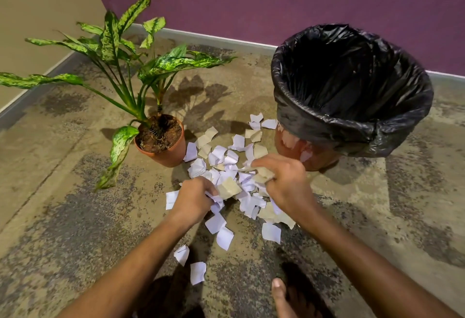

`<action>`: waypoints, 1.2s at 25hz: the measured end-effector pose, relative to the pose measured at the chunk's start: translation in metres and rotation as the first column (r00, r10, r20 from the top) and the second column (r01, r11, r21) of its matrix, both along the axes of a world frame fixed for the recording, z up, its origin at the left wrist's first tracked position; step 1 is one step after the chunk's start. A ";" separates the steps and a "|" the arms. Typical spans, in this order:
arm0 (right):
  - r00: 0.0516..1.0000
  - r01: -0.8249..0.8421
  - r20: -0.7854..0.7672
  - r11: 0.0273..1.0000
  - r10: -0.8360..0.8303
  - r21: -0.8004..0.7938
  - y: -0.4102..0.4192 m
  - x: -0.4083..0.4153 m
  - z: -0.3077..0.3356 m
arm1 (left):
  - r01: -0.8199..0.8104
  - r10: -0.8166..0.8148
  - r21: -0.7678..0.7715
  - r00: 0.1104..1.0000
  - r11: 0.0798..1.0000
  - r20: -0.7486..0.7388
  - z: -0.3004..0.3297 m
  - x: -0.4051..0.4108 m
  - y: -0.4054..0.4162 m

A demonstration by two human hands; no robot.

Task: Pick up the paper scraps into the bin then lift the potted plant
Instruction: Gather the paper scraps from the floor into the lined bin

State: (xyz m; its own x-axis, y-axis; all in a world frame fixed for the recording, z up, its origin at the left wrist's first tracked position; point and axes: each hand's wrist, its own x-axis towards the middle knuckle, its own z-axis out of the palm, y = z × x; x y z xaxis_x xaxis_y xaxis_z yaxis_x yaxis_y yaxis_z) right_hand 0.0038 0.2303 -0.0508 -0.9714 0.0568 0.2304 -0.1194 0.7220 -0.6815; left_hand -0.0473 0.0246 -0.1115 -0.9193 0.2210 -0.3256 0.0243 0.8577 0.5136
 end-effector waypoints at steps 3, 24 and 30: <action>0.971 0.159 -0.181 0.987 -0.155 0.003 0.033 -0.017 0.062 | -0.013 0.033 0.136 0.989 0.991 -0.145 0.030 0.001 0.013; 0.873 0.407 -0.333 0.908 -0.357 0.094 0.091 -0.018 0.098 | 0.418 -0.115 0.294 0.718 0.860 -0.686 0.142 -0.038 0.127; 0.989 -0.091 0.137 0.970 0.061 0.225 0.047 0.016 -0.009 | 0.178 -0.144 0.090 0.944 0.980 -0.298 0.019 0.029 0.033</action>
State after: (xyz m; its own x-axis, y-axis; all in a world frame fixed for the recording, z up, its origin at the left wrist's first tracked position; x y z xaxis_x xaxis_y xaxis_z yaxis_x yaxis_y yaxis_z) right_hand 0.0196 0.2773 -0.0601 -0.9931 -0.0580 0.1020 -0.1023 0.8534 -0.5111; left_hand -0.0180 0.0578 -0.0924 -0.9190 0.3940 -0.0152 0.3191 0.7660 0.5580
